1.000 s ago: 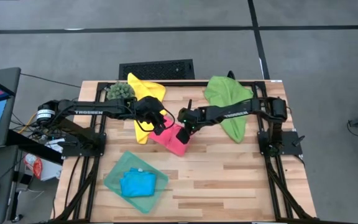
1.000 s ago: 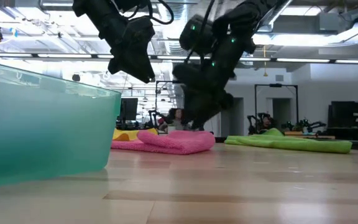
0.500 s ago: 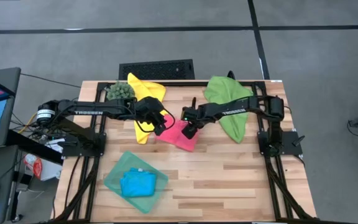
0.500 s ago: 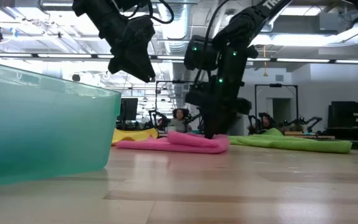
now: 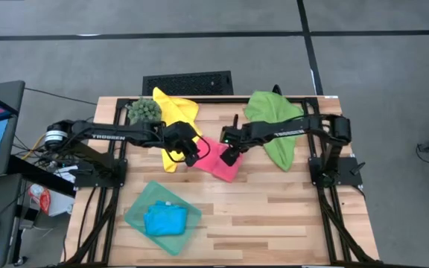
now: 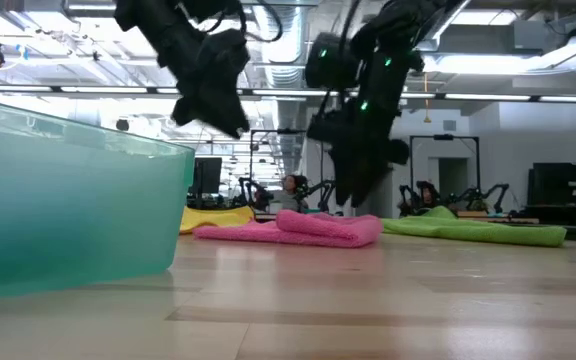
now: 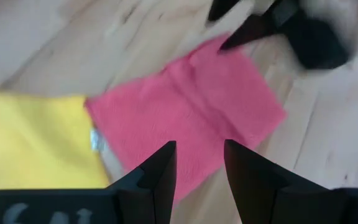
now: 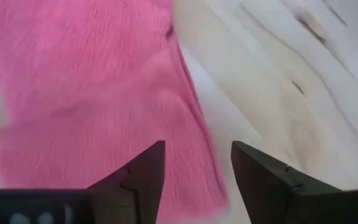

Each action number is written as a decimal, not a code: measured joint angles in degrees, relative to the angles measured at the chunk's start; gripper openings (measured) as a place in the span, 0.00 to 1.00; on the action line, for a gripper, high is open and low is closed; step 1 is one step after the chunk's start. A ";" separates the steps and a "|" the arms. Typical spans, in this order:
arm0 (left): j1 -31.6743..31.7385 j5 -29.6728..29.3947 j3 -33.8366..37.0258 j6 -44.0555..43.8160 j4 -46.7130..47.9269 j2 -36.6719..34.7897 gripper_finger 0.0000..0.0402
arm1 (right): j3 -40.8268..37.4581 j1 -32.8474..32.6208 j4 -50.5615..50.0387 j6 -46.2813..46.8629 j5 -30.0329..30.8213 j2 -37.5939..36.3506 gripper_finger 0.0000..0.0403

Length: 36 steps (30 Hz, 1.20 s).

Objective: Fold microfiber towels
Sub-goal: Fold the pink microfiber towel

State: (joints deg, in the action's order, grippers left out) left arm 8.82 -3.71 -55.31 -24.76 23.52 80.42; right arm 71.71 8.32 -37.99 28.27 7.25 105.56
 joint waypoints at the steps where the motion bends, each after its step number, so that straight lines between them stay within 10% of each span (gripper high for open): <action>1: 0.02 -0.04 1.03 -1.15 -0.28 -0.17 0.31 | 0.14 -0.09 1.95 -0.01 0.00 -0.62 0.53; 12: -0.52 2.14 17.11 -17.67 -15.66 1.73 0.31 | 0.17 0.04 -3.85 0.03 1.44 -13.54 0.54; 31: -1.55 -1.27 14.19 -23.73 -16.06 12.57 0.31 | -0.21 -4.51 -8.85 1.29 2.43 -19.01 0.53; 36: -1.45 0.59 14.41 -24.02 -16.48 12.60 0.11 | -6.63 -5.82 -0.59 0.78 1.15 -19.01 0.53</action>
State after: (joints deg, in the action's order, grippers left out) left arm 7.37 -3.12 -40.91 -48.78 7.04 93.02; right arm 65.08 2.50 -38.59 29.05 8.39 86.55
